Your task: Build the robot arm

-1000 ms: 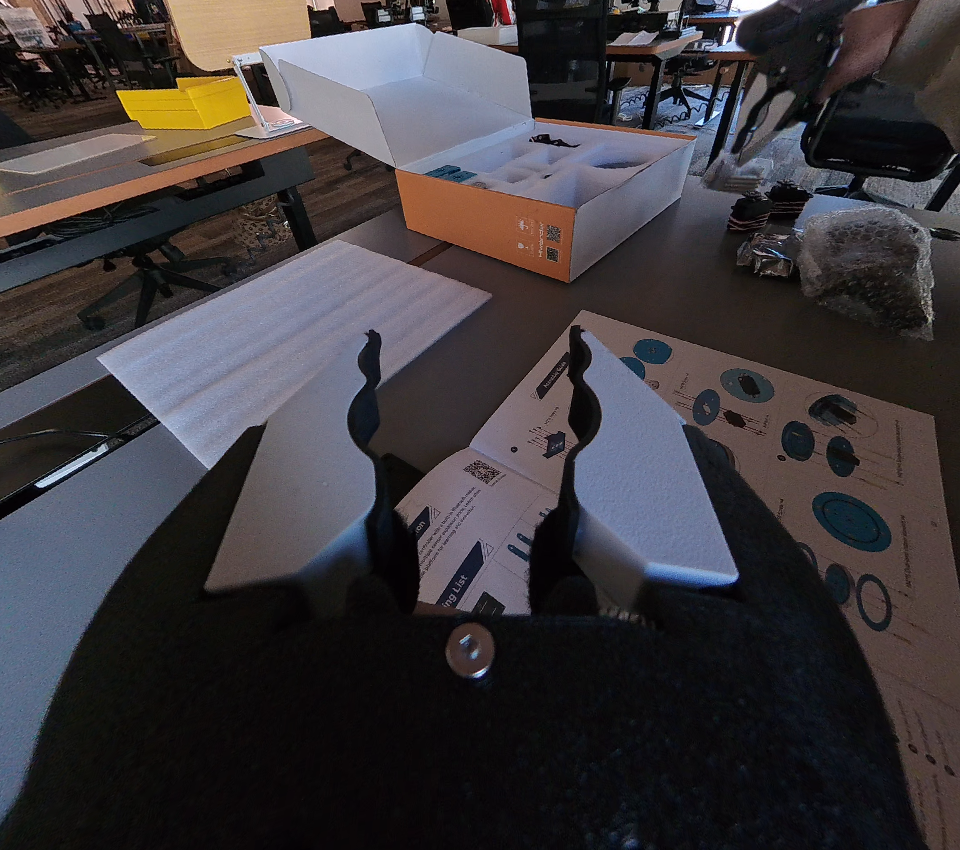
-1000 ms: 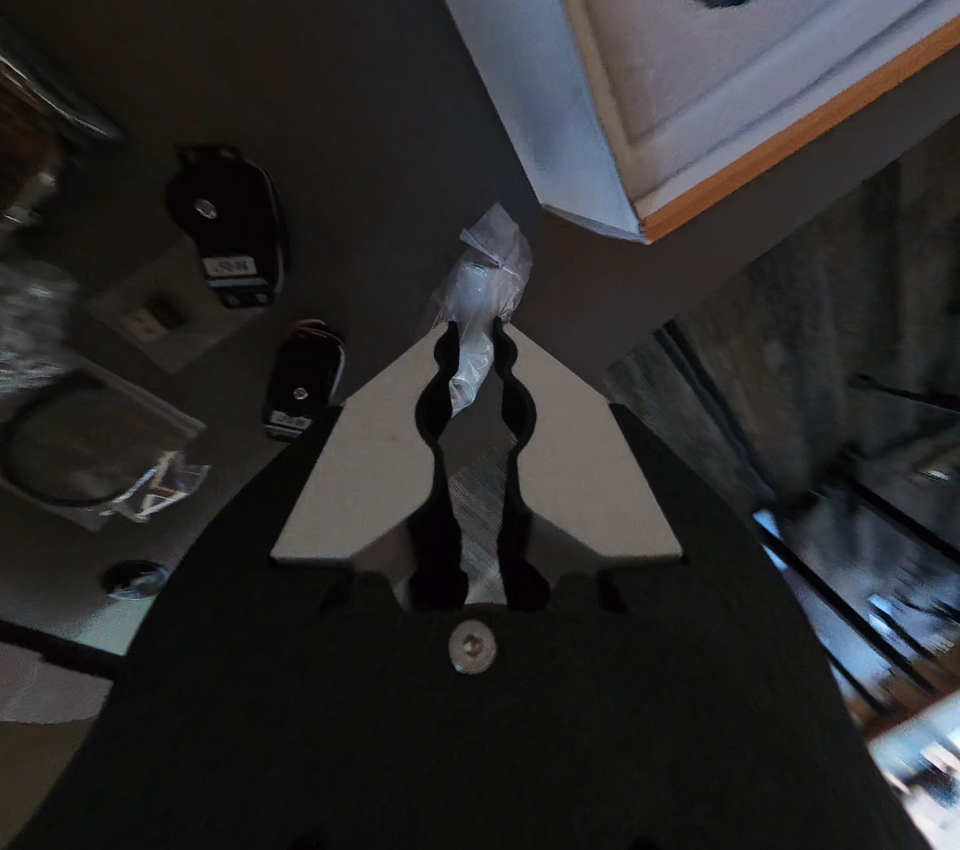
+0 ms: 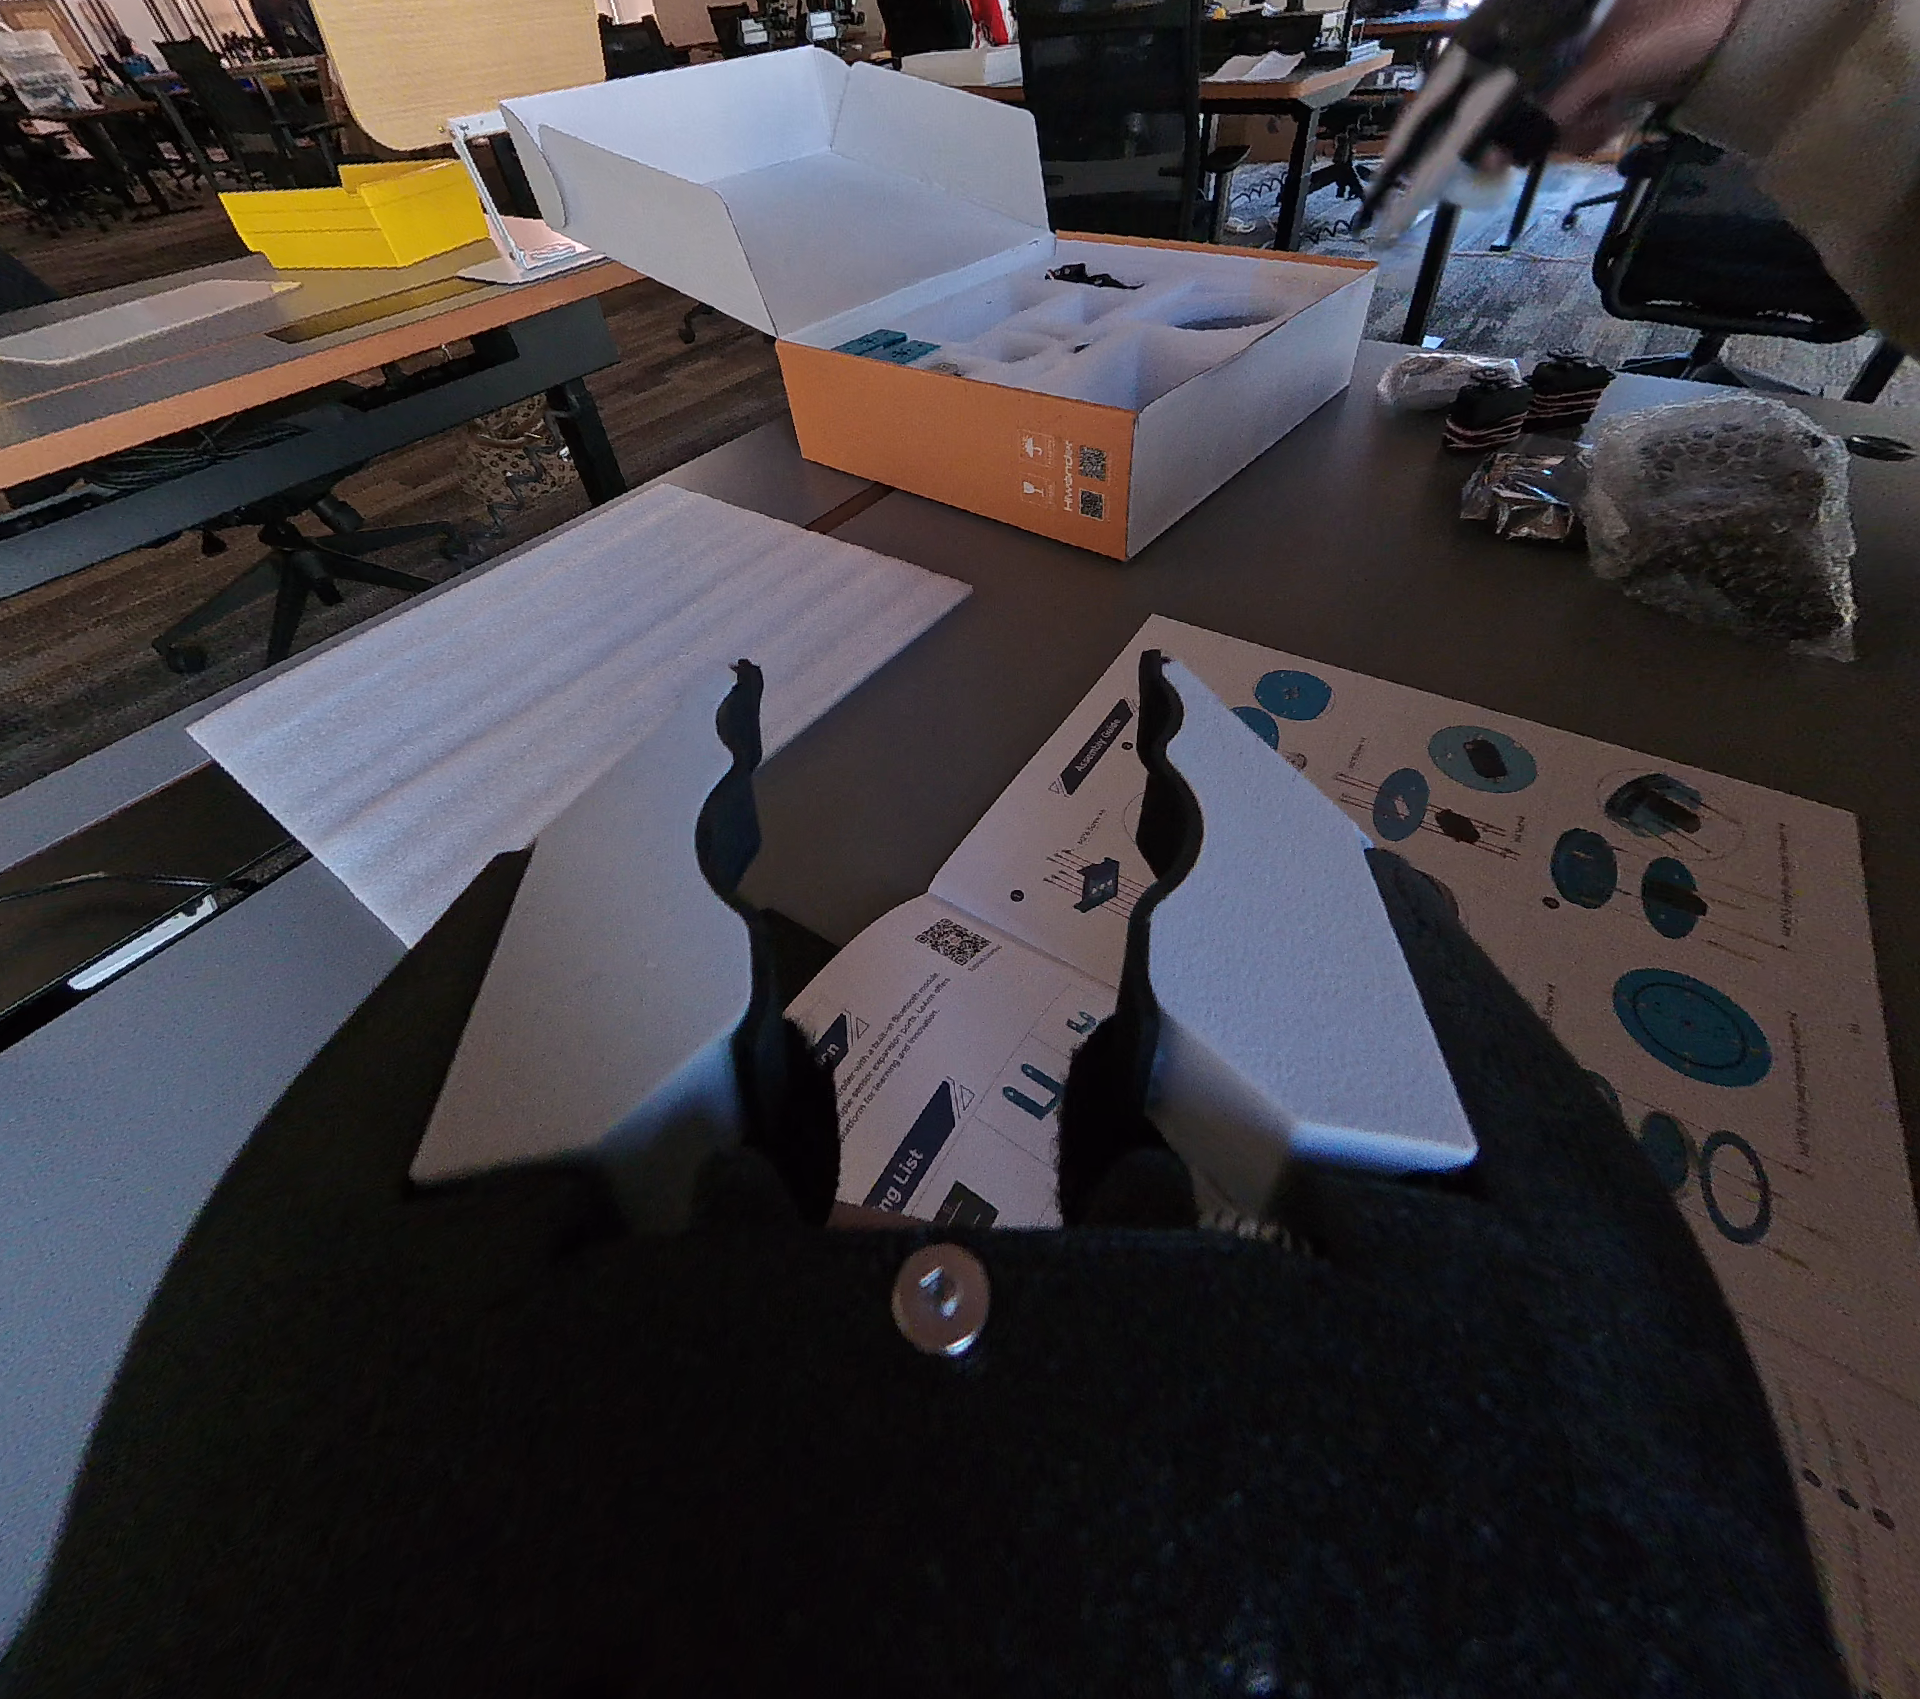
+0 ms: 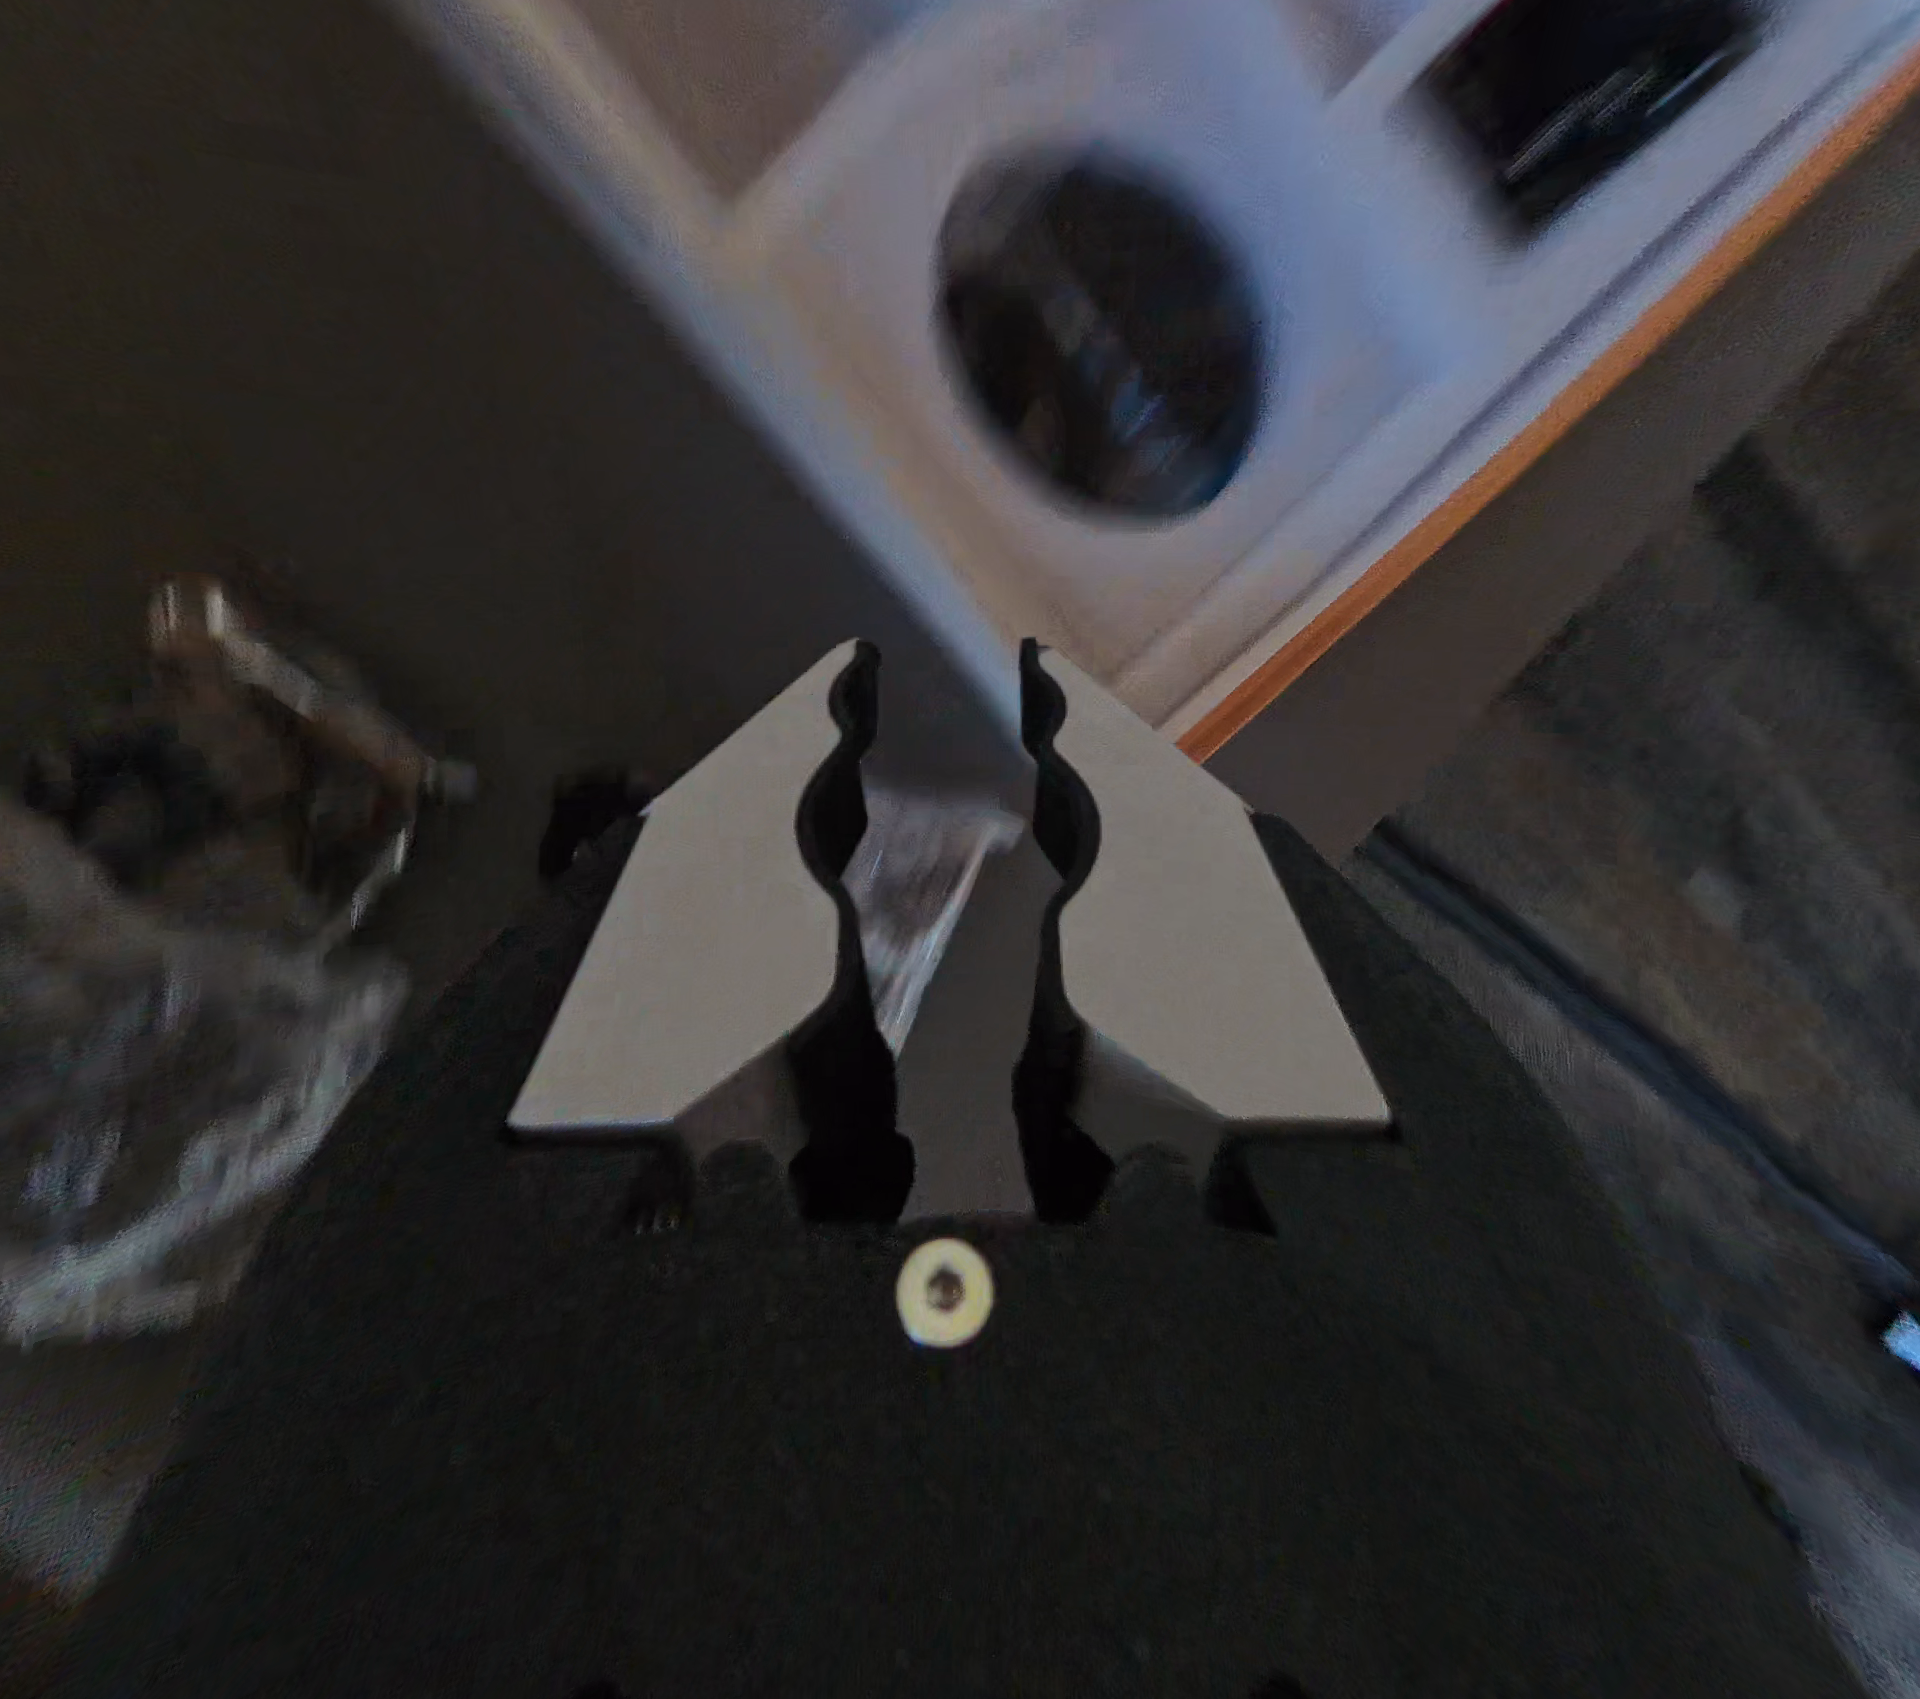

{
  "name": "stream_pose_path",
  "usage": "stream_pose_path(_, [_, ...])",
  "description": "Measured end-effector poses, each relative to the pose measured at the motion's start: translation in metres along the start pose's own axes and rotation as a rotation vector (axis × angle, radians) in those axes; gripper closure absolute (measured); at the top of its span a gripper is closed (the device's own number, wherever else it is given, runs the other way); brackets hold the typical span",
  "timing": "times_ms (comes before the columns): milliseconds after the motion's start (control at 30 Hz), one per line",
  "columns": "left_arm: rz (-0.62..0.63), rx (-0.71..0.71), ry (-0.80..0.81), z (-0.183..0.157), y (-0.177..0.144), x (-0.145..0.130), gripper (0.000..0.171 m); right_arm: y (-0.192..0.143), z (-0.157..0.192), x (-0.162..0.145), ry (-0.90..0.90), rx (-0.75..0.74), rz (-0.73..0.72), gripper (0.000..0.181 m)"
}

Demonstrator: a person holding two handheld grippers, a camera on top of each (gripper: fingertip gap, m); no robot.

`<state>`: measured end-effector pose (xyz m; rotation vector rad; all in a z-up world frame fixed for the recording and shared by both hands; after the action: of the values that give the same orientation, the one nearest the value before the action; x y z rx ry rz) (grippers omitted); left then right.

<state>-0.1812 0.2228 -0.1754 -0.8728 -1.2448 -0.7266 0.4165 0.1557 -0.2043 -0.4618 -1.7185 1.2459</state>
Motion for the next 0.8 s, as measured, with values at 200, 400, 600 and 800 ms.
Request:
stream_pose_path(200, [0.009, 0.001, -0.002, 0.001, 0.002, -0.003, 0.099, 0.022, -0.107, 0.083, 0.308, -0.078, -0.243, 0.153])
stream_pose_path(400, [0.013, 0.022, -0.004, 0.006, 0.000, -0.004, 0.099, 0.088, -0.159, 0.086, 0.508, -0.049, 0.070, 0.149])
stream_pose_path(600, [0.026, 0.035, 0.004, 0.009, -0.001, -0.007, 0.099, 0.096, -0.159, 0.092, 0.595, -0.050, 0.161, 0.148])
stream_pose_path(800, [0.024, 0.037, 0.020, 0.006, -0.001, -0.006, 0.100, 0.093, -0.168, 0.121, 0.467, -0.151, 0.084, 0.150])
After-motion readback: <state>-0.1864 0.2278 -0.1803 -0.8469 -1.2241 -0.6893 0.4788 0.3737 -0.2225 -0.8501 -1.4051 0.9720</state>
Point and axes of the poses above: each gripper's, where its closed fingertips meet, y out along the fingers, x out of its top, z = x × y across the jaws, the point moved 5 cm from there along -y, back along the fingers, and after that the axes turned 7 degrees about x, right-handed, at the moved point
